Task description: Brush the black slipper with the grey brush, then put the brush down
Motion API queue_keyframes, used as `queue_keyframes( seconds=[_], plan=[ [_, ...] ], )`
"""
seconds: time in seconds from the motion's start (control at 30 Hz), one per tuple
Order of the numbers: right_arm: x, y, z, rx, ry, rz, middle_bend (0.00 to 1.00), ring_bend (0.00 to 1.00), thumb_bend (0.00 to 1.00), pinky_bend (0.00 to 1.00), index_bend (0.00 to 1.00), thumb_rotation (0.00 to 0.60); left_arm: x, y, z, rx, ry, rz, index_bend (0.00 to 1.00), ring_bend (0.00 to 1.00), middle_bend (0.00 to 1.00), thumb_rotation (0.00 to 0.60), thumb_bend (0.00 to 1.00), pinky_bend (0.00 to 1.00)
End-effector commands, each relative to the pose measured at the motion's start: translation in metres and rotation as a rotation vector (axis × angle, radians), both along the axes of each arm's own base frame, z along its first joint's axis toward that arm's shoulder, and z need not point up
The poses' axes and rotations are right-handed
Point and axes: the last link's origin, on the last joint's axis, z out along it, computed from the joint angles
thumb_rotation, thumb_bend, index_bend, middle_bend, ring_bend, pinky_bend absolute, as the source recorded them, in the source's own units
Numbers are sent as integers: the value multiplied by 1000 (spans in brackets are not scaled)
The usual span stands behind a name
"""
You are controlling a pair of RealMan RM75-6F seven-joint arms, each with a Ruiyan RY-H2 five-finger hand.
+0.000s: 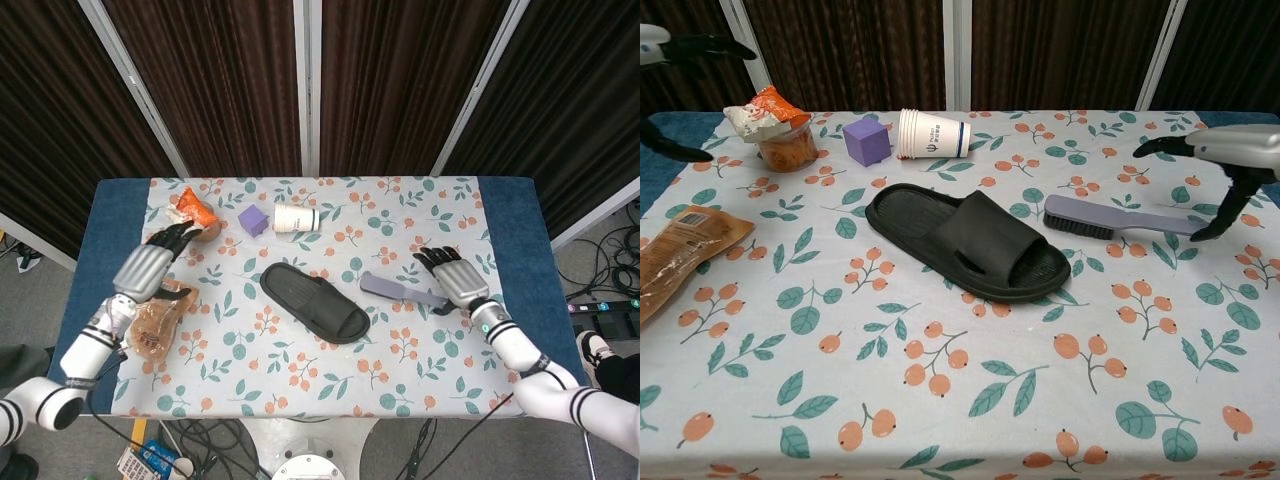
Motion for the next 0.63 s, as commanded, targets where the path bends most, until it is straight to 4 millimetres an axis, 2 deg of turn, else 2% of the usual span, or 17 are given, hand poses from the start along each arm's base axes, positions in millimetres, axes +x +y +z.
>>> queue_keyframes(
  seconds=[0.03, 0.17, 0.27, 0.4, 0.53, 0.63],
  plan=[
    [-10, 24, 55, -143, -60, -4, 6, 0, 13, 12, 0, 600, -28, -20, 22, 85, 36, 80, 120, 62, 103, 600, 228, 156],
    [-27, 52, 93, -281, -81, 13, 131, 32, 172, 132, 0, 600, -60, -48, 46, 186, 69, 175, 120, 62, 117, 600, 224, 157],
    [-42, 80, 111, -343, -61, 8, 135, 38, 232, 145, 0, 600, -77, -72, 58, 246, 99, 223, 120, 62, 117, 600, 222, 156],
    [-54, 118, 120, -377, -56, -36, 18, 0, 236, 61, 0, 600, -88, -104, 59, 298, 107, 258, 121, 62, 117, 600, 217, 154],
    [-61, 151, 122, -433, -74, -56, 12, 0, 235, 36, 0, 600, -91, -134, 52, 324, 113, 285, 121, 62, 117, 600, 212, 146],
    [-63, 166, 121, -449, -93, -66, 27, 0, 235, 34, 0, 600, -91, -148, 50, 338, 115, 301, 121, 62, 117, 600, 209, 144]
  ],
)
